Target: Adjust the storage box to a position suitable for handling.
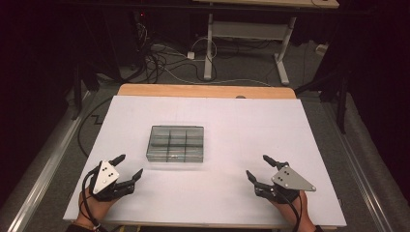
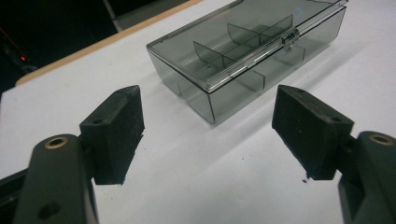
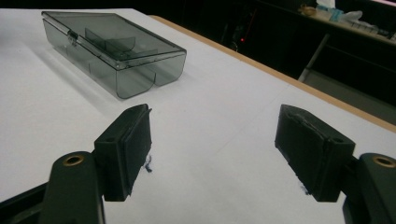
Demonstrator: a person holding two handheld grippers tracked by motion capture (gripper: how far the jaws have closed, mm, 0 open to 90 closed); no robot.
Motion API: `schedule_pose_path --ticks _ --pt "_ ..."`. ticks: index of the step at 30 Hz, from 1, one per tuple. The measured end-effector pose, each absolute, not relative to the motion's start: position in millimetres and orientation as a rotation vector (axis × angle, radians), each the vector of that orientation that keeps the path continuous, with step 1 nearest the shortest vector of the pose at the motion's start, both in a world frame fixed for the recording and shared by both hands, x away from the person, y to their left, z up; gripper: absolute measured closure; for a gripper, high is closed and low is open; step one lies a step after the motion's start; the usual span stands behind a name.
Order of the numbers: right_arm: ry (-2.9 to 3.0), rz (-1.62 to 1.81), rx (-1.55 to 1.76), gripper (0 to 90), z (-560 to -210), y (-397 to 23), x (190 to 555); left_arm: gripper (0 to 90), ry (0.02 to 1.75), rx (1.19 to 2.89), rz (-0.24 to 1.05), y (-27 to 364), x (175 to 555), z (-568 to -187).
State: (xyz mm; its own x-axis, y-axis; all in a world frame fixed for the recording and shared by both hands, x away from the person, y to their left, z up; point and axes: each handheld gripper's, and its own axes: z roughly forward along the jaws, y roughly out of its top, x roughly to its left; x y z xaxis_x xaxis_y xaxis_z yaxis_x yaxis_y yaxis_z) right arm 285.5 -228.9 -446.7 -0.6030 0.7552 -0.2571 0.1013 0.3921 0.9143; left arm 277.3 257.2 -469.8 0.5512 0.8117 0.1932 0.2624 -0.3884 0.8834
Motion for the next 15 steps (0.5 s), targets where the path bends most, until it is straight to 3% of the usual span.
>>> schedule_pose_path --ticks 6,10,15 --pt "1.966 1.221 0.744 30.5 -447.3 -230.0 285.0 29.4 0.853 1.959 0.805 252.7 279.0 -470.7" --pt "1.961 1.220 0.759 35.1 -446.6 -230.3 287.4 39.0 0.837 1.985 0.782 254.9 279.1 -472.1" --pt "1.986 1.231 0.719 68.5 -445.6 -232.7 284.5 55.5 0.890 2.010 0.772 257.5 282.2 -470.7"
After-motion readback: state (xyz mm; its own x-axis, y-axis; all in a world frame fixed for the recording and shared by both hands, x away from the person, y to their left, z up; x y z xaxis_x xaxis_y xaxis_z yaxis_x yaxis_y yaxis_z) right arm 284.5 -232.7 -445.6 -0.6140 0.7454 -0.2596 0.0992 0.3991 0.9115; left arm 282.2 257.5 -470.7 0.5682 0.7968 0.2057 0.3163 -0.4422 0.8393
